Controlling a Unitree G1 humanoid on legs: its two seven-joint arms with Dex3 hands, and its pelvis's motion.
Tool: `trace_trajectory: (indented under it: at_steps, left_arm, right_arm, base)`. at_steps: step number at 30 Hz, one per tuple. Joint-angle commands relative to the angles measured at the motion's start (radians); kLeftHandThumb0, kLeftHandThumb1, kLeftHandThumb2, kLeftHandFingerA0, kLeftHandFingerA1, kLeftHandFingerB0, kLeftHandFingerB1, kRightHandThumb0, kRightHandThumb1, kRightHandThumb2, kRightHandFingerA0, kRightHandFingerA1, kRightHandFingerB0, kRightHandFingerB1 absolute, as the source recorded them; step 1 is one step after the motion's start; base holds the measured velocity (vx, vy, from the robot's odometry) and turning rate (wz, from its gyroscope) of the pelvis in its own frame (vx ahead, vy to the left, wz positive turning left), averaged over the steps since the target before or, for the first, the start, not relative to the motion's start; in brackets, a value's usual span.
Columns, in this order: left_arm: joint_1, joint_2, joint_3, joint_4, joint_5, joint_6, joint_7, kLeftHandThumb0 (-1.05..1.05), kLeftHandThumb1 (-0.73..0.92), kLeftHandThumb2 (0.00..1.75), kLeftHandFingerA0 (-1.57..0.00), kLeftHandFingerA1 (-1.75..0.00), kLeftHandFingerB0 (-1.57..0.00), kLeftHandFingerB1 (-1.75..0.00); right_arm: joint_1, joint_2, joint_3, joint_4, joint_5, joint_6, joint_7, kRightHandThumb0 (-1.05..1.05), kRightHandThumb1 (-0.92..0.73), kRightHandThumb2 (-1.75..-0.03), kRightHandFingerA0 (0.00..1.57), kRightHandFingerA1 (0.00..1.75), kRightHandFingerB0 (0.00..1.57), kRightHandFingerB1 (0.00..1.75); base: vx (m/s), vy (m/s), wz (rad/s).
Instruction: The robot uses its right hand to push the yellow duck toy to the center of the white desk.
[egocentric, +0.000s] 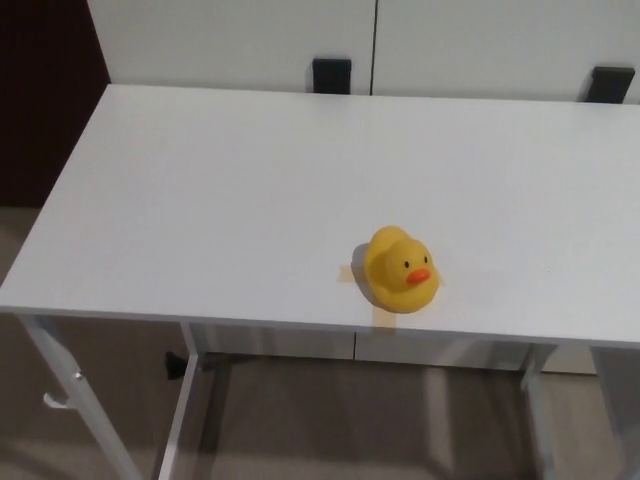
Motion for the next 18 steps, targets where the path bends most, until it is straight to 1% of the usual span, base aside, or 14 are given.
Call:
trace_trajectory:
  at_steps: [1,2,3,4,7,8,10,11,14,15,16,17,18]
  left_arm:
    - [-0.011,0.029,-0.002,0.003,-0.002,-0.006,0.012,0.11,0.05,1.01,-1.35,-1.23,-1.29,-1.19]
    - [-0.015,0.029,-0.005,0.003,0.001,-0.007,0.011,0.51,-0.22,1.75,-1.22,-1.12,-1.28,-1.10]
    - [-0.017,0.029,-0.006,0.003,0.002,-0.009,0.010,0.51,-0.22,1.75,-1.22,-1.12,-1.28,-1.10]
    - [-0.019,0.029,-0.009,0.002,0.004,-0.007,0.009,0.09,0.02,0.99,-1.30,-1.19,-1.27,-1.16]
    - [-0.022,0.030,-0.013,0.000,0.005,-0.004,0.009,0.09,0.02,0.99,-1.30,-1.19,-1.27,-1.16]
    - [-0.024,0.030,-0.013,0.001,0.004,-0.001,0.010,0.50,-0.26,1.75,-1.25,-1.07,-1.28,-1.05]
    - [-0.027,0.029,-0.014,0.003,0.003,0.002,0.012,0.50,-0.26,1.75,-1.25,-1.07,-1.28,-1.05]
    - [-0.028,0.030,-0.010,0.002,-0.002,0.005,0.011,0.63,-0.31,1.75,-1.23,-1.07,-1.32,-1.07]
    - [-0.032,0.031,-0.004,0.005,-0.008,0.007,0.012,0.63,-0.31,1.75,-1.23,-1.07,-1.32,-1.07]
    - [-0.034,0.030,-0.003,0.008,-0.009,0.008,0.015,0.63,-0.20,1.75,-1.25,-1.07,-1.26,-1.05]
    - [-0.035,0.029,-0.003,0.010,-0.008,0.008,0.017,0.63,-0.20,1.75,-1.25,-1.07,-1.26,-1.05]
    - [-0.034,0.029,0.000,0.008,-0.011,0.005,0.017,0.54,-0.25,1.75,-1.25,-1.07,-1.31,-1.08]
    - [-0.034,0.029,0.000,0.008,-0.011,0.005,0.017,0.54,-0.25,1.75,-1.25,-1.07,-1.31,-1.08]
  right_arm:
    - [0.016,0.008,0.049,0.011,-0.003,0.003,0.054,-0.10,-0.66,-0.73,0.94,0.56,0.73,0.54]
    - [0.026,0.008,0.056,0.013,0.003,-0.010,0.068,-0.09,-0.65,-0.77,0.92,0.54,0.71,0.53]
    - [0.033,0.008,0.062,0.015,0.008,-0.018,0.077,-0.09,-0.65,-0.77,0.92,0.54,0.71,0.53]
    - [0.039,0.007,0.069,0.012,0.010,-0.018,0.079,-0.12,-0.66,-0.72,0.93,0.55,0.69,0.53]
    - [0.044,0.006,0.082,0.006,0.015,-0.012,0.078,-0.12,-0.66,-0.72,0.93,0.55,0.69,0.53]
    - [0.048,0.007,0.077,0.003,0.028,-0.010,0.086,-0.09,-0.67,-0.72,0.89,0.56,0.68,0.53]
    - [0.052,0.009,0.073,0.000,0.044,-0.007,0.096,-0.09,-0.67,-0.72,0.89,0.56,0.68,0.53]
    - [0.048,0.006,0.073,0.002,0.046,-0.007,0.099,-0.11,-0.67,-0.71,0.86,0.54,0.68,0.52]
    - [0.041,0.001,0.077,0.005,0.047,-0.007,0.101,-0.11,-0.67,-0.71,0.86,0.54,0.68,0.52]
    - [0.035,-0.003,0.082,0.009,0.044,-0.009,0.101,-0.11,-0.68,-0.71,0.87,0.52,0.69,0.50]
    - [0.032,-0.006,0.086,0.012,0.043,-0.010,0.100,-0.11,-0.68,-0.71,0.87,0.52,0.69,0.50]
    - [0.027,-0.008,0.091,0.014,0.039,-0.008,0.094,-0.11,-0.68,-0.70,0.90,0.55,0.69,0.52]
    - [0.027,-0.008,0.091,0.014,0.039,-0.008,0.094,-0.11,-0.68,-0.70,0.90,0.55,0.69,0.52]
  base:
    - [0.00,0.000,0.00]
    - [0.00,0.000,0.00]
    - [0.00,0.000,0.00]
    - [0.00,0.000,0.00]
    - [0.00,0.000,0.00]
    - [0.00,0.000,0.00]
    - [0.00,0.000,0.00]
    - [0.00,0.000,0.00]
    - [0.00,0.000,0.00]
    - [0.00,0.000,0.00]
    - [0.00,0.000,0.00]
    - [0.00,0.000,0.00]
    - [0.00,0.000,0.00]
